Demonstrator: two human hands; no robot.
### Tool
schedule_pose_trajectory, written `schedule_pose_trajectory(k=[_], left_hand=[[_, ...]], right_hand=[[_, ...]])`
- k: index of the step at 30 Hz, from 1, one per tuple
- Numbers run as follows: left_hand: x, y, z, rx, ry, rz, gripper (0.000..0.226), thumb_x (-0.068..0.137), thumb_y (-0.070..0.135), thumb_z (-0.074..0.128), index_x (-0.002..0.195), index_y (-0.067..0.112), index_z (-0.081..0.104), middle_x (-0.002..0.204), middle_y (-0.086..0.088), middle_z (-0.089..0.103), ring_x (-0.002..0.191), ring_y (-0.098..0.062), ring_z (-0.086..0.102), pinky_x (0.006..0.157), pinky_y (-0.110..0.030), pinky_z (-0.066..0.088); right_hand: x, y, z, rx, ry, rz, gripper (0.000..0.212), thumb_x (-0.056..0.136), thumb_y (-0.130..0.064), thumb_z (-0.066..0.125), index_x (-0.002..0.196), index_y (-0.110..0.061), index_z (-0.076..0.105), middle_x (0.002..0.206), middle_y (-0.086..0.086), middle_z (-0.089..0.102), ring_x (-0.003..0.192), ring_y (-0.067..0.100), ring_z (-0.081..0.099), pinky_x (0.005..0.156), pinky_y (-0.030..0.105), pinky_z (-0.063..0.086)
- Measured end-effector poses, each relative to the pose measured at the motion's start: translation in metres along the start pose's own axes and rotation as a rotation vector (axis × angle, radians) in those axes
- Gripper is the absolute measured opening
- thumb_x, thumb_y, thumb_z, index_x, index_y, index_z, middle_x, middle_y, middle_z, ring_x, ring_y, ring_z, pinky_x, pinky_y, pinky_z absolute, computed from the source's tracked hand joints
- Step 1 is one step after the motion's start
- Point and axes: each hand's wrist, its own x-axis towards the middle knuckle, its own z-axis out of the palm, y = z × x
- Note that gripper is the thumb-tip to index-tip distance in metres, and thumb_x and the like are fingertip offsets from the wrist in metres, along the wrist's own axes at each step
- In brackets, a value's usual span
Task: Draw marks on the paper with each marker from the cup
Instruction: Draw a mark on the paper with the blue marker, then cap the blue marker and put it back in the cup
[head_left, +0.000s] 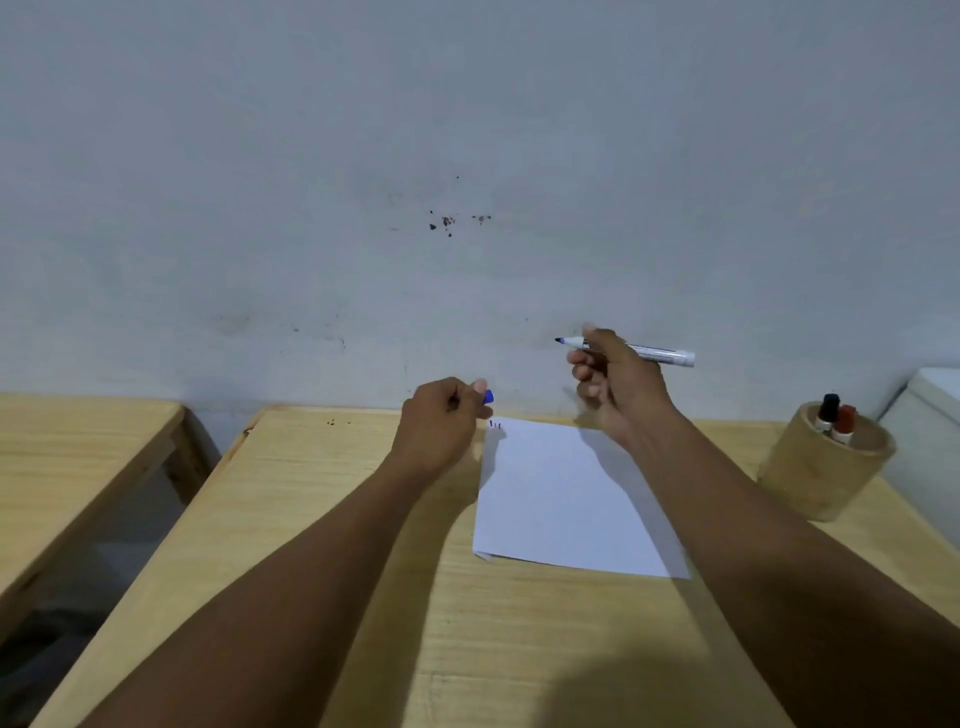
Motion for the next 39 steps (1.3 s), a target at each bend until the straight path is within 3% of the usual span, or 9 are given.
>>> schedule_pose_trajectory(k=[3, 7, 17, 26, 35, 37, 39], left_hand=[[0.000, 0.039, 0.001, -0.213, -0.110, -0.018, 0.030, 0.102, 0.034, 0.060, 0.090, 0.009, 0.071, 0.076, -0.005, 0.075, 0.070, -0.018, 0.073, 0.071, -0.027, 0.053], [-0.004, 0.080, 0.011, -0.371, -0.237, -0.037, 0.014, 0.099, 0.024, 0.066, 0.096, 0.013, 0.073, 0.076, -0.004, 0.074, 0.080, -0.024, 0.076, 0.082, -0.033, 0.059], [-0.028, 0.146, 0.067, -0.389, -0.412, 0.014, 0.012, 0.099, 0.016, 0.065, 0.101, 0.008, 0.074, 0.087, -0.008, 0.076, 0.083, -0.023, 0.075, 0.085, -0.033, 0.059], [-0.034, 0.175, 0.122, -0.358, -0.452, 0.070, 0.009, 0.097, 0.013, 0.067, 0.092, 0.007, 0.073, 0.075, -0.009, 0.072, 0.073, -0.018, 0.075, 0.074, -0.026, 0.060], [-0.024, 0.197, 0.148, -0.376, -0.404, 0.100, 0.011, 0.096, 0.012, 0.069, 0.087, 0.006, 0.074, 0.078, -0.011, 0.070, 0.073, -0.024, 0.071, 0.068, -0.026, 0.060], [-0.016, 0.203, 0.147, -0.356, -0.404, 0.122, 0.012, 0.095, 0.010, 0.070, 0.084, 0.008, 0.074, 0.078, -0.010, 0.070, 0.073, -0.024, 0.071, 0.069, -0.027, 0.059], [-0.012, 0.212, 0.150, -0.317, -0.414, 0.162, 0.010, 0.094, 0.009, 0.071, 0.084, 0.008, 0.073, 0.078, -0.011, 0.069, 0.073, -0.024, 0.070, 0.069, -0.026, 0.059]], right_hand=[[-0.024, -0.031, -0.009, -0.030, -0.158, 0.068, 0.013, 0.092, -0.021, 0.061, 0.083, -0.014, 0.066, 0.065, 0.005, 0.066, 0.046, 0.012, 0.059, 0.041, 0.019, 0.036], [-0.050, -0.062, -0.027, -0.118, -0.181, 0.052, 0.017, 0.089, -0.021, 0.054, 0.077, -0.013, 0.063, 0.060, 0.006, 0.063, 0.045, 0.015, 0.053, 0.045, 0.022, 0.033], [-0.082, -0.106, -0.076, -0.207, -0.186, -0.084, 0.020, 0.094, -0.019, 0.057, 0.080, -0.009, 0.066, 0.060, 0.008, 0.066, 0.046, 0.016, 0.056, 0.048, 0.024, 0.037], [-0.087, -0.118, -0.129, -0.069, -0.150, -0.139, 0.017, 0.095, -0.023, 0.070, 0.086, -0.009, 0.066, 0.062, 0.006, 0.068, 0.046, 0.011, 0.058, 0.045, 0.019, 0.042], [-0.080, -0.152, -0.178, -0.085, -0.057, -0.203, 0.020, 0.088, -0.033, 0.077, 0.091, -0.015, 0.069, 0.073, 0.005, 0.068, 0.057, 0.013, 0.056, 0.052, 0.026, 0.037], [-0.077, -0.167, -0.197, -0.165, -0.046, -0.255, 0.015, 0.088, -0.026, 0.078, 0.092, -0.014, 0.070, 0.077, 0.007, 0.068, 0.063, 0.015, 0.058, 0.056, 0.027, 0.038], [-0.074, -0.176, -0.213, -0.397, -0.053, -0.286, 0.013, 0.088, -0.024, 0.078, 0.094, -0.013, 0.074, 0.081, 0.006, 0.075, 0.072, 0.017, 0.064, 0.063, 0.028, 0.043]])
